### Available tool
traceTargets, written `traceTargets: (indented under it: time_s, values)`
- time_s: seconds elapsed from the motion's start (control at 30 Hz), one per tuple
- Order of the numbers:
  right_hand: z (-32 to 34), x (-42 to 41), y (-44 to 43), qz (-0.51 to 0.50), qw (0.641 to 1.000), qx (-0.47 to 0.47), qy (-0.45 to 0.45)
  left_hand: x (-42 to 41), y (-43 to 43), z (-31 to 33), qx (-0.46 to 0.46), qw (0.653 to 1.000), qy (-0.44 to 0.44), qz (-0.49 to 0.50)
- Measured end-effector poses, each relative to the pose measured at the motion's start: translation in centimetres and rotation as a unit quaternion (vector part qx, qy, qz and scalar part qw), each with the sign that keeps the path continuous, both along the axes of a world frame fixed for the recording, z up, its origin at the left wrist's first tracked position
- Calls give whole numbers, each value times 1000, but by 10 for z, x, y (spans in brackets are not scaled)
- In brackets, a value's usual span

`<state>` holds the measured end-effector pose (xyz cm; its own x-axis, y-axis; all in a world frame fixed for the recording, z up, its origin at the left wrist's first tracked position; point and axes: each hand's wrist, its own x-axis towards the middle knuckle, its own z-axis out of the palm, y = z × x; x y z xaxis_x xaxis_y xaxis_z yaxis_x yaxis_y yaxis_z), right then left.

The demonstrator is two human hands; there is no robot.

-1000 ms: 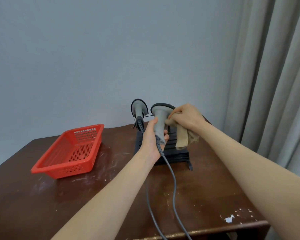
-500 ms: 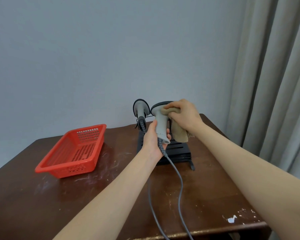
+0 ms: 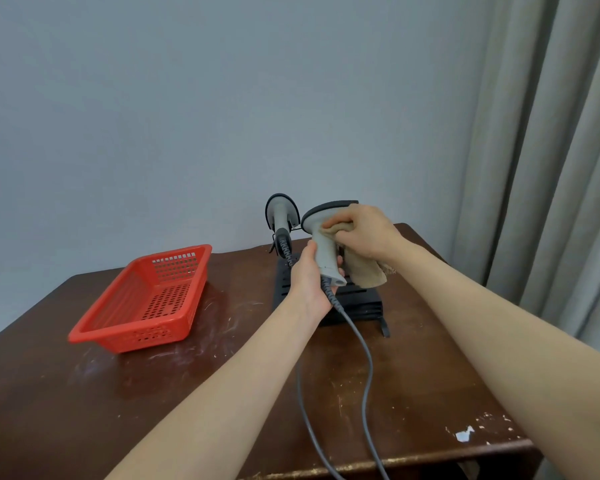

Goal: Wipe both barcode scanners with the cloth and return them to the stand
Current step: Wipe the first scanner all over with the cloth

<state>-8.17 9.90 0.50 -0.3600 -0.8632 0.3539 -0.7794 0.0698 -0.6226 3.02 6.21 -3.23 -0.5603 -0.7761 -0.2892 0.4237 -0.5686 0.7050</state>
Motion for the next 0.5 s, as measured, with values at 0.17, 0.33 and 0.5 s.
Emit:
traceTargets:
  time_s: [0.17, 0.33, 0.5]
  values:
    - [0, 11, 12, 118, 988, 64, -73, 3, -1, 1, 27, 999, 16, -6]
    - [-2, 5, 1, -25, 1000, 14, 13, -2, 2, -2, 20, 1000, 5, 11]
    - [0, 12, 13, 106, 989, 52, -84, 1, 0, 0, 25, 1000, 13, -2]
